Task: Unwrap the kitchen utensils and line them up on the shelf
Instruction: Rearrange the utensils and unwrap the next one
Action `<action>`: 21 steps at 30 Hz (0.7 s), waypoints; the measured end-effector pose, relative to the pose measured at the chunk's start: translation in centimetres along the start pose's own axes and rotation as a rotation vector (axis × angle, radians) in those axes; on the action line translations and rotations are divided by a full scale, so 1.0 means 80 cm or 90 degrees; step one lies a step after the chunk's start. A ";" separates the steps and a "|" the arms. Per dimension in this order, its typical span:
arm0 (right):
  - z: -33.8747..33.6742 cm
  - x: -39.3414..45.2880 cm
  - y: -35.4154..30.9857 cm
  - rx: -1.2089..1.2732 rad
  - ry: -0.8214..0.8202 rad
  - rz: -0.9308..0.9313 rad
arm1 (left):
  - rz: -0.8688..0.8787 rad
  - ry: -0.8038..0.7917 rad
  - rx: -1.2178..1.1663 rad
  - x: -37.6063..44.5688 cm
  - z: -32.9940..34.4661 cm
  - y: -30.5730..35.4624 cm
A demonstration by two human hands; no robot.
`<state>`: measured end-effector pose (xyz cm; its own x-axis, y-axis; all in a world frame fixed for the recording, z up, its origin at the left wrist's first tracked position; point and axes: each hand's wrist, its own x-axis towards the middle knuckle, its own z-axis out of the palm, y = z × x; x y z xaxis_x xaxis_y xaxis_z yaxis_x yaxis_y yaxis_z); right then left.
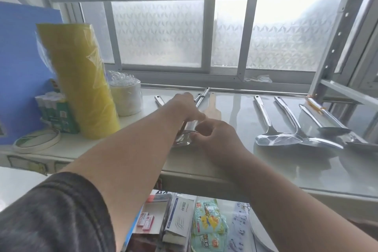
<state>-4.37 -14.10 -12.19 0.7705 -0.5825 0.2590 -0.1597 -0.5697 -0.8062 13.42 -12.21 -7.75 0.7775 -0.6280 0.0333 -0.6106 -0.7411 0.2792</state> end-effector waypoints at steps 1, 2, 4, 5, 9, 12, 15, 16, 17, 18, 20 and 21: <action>0.001 0.000 0.001 0.004 0.000 0.002 | -0.002 -0.001 0.013 0.004 0.002 0.001; 0.001 0.001 0.002 0.006 0.001 0.003 | -0.007 -0.004 0.022 0.008 0.003 0.002; 0.002 0.003 0.002 -0.003 0.007 -0.004 | -0.012 -0.010 0.038 0.014 0.004 0.002; 0.002 0.003 0.001 -0.012 0.008 -0.011 | -0.013 -0.007 0.043 0.015 0.003 0.003; 0.003 0.001 -0.001 -0.030 0.002 -0.035 | -0.012 -0.003 0.051 0.015 0.000 0.003; 0.004 -0.001 0.000 -0.023 -0.001 -0.037 | -0.003 0.014 0.058 0.018 -0.001 0.006; 0.005 0.000 0.001 -0.017 0.001 -0.038 | -0.025 0.013 0.046 0.018 0.001 0.007; 0.005 0.000 0.001 -0.022 0.001 -0.041 | -0.035 0.007 0.032 0.018 0.003 0.007; 0.006 0.000 0.000 -0.029 0.000 -0.046 | -0.041 0.001 0.017 0.017 0.004 0.008; 0.006 0.000 -0.001 -0.035 0.000 -0.052 | -0.042 -0.006 0.009 0.017 0.006 0.009; 0.006 -0.001 -0.002 -0.051 -0.001 -0.064 | -0.030 -0.010 0.014 0.015 0.008 0.011; 0.005 -0.002 -0.003 -0.056 -0.003 -0.066 | -0.021 -0.011 0.024 0.013 0.007 0.013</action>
<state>-4.18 -13.65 -12.29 0.7881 -0.5152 0.3367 -0.1316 -0.6755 -0.7255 13.53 -13.79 -7.95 0.7950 -0.6065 0.0077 -0.5898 -0.7700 0.2432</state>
